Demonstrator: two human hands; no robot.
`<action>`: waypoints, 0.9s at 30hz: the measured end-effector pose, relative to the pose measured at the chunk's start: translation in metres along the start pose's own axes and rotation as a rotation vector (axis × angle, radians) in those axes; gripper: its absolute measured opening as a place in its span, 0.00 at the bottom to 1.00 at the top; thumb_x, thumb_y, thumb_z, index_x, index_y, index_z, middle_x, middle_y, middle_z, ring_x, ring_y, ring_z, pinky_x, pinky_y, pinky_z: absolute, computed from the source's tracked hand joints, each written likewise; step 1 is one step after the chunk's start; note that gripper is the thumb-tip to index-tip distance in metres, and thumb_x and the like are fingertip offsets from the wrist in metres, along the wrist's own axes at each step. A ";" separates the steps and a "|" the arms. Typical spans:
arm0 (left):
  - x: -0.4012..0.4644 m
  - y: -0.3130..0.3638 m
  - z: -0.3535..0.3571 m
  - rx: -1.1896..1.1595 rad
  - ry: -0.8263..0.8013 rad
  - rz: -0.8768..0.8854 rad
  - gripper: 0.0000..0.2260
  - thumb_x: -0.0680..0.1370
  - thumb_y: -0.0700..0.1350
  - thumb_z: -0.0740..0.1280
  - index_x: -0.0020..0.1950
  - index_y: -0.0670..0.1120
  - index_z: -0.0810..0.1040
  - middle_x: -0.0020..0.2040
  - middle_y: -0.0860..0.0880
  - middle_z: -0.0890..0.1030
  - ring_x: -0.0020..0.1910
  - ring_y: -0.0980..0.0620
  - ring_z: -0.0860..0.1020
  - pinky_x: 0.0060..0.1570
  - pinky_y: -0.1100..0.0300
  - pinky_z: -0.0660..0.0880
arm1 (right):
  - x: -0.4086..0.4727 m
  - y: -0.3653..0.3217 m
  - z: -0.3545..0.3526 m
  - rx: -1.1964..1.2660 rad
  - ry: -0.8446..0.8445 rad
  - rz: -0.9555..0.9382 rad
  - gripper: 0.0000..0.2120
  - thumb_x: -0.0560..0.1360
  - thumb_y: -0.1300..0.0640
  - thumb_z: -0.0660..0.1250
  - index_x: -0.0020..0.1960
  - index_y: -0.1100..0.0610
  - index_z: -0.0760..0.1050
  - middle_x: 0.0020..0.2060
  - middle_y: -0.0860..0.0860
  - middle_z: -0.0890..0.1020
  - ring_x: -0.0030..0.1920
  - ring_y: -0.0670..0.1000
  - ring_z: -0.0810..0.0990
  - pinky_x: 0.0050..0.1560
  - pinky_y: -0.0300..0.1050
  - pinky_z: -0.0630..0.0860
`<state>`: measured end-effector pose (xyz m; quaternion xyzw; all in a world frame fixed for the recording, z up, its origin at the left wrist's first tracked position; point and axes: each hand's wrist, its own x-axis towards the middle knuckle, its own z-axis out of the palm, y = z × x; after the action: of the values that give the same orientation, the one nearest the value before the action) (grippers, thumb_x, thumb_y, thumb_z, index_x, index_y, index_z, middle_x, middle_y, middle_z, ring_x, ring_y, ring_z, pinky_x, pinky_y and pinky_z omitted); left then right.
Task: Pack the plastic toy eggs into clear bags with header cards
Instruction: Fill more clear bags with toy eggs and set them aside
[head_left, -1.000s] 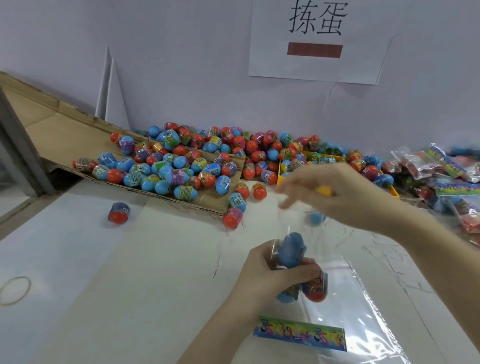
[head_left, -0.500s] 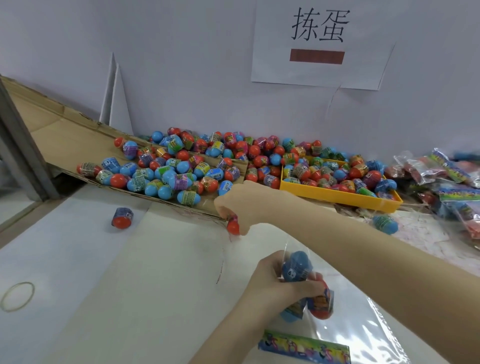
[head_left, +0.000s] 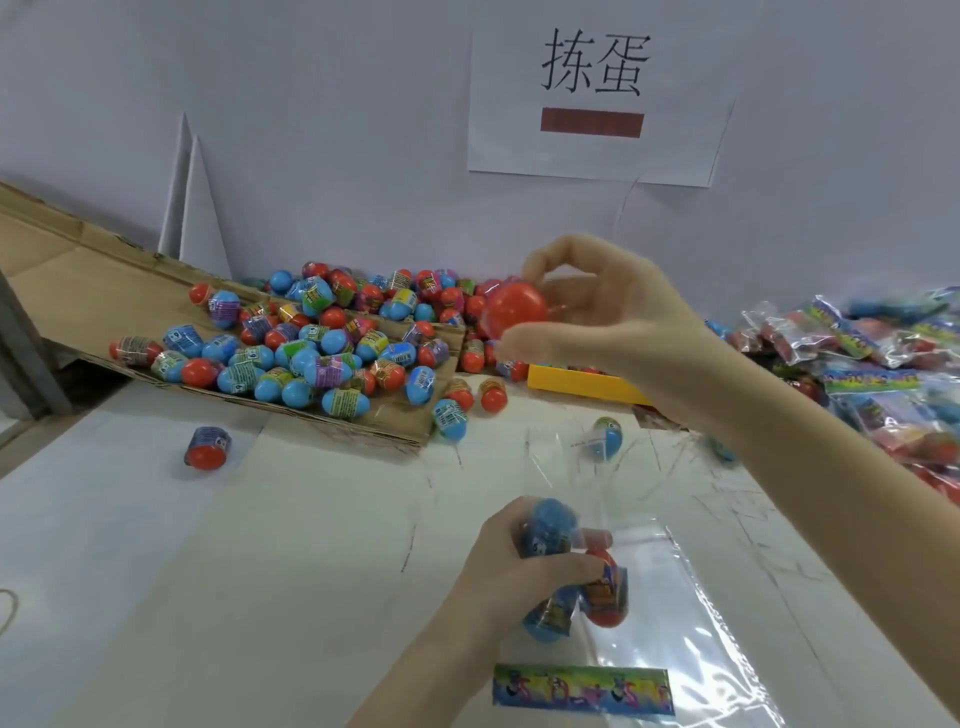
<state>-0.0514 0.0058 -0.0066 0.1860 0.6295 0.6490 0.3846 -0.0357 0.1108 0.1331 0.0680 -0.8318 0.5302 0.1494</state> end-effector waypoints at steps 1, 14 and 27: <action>-0.001 0.000 0.000 -0.028 0.000 0.005 0.12 0.69 0.36 0.72 0.45 0.51 0.74 0.45 0.51 0.82 0.44 0.54 0.80 0.39 0.64 0.79 | -0.011 0.001 -0.005 0.013 0.008 -0.011 0.16 0.59 0.54 0.75 0.43 0.51 0.74 0.33 0.47 0.82 0.38 0.50 0.82 0.40 0.39 0.79; -0.009 0.004 0.002 -0.044 -0.125 0.101 0.16 0.69 0.33 0.72 0.49 0.51 0.77 0.37 0.60 0.84 0.37 0.64 0.82 0.31 0.73 0.74 | -0.060 0.024 -0.019 -0.575 0.019 0.035 0.23 0.66 0.56 0.73 0.51 0.35 0.66 0.47 0.35 0.72 0.47 0.36 0.72 0.46 0.25 0.69; -0.008 0.002 0.003 -0.010 -0.125 0.126 0.12 0.70 0.39 0.73 0.48 0.53 0.77 0.39 0.60 0.84 0.40 0.64 0.82 0.33 0.73 0.74 | -0.051 0.014 -0.041 -0.767 -0.419 0.208 0.19 0.69 0.50 0.70 0.48 0.28 0.66 0.45 0.25 0.70 0.54 0.27 0.61 0.59 0.40 0.59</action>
<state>-0.0446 0.0026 -0.0028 0.2632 0.5880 0.6622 0.3826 0.0158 0.1512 0.1203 0.0298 -0.9829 0.1706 -0.0620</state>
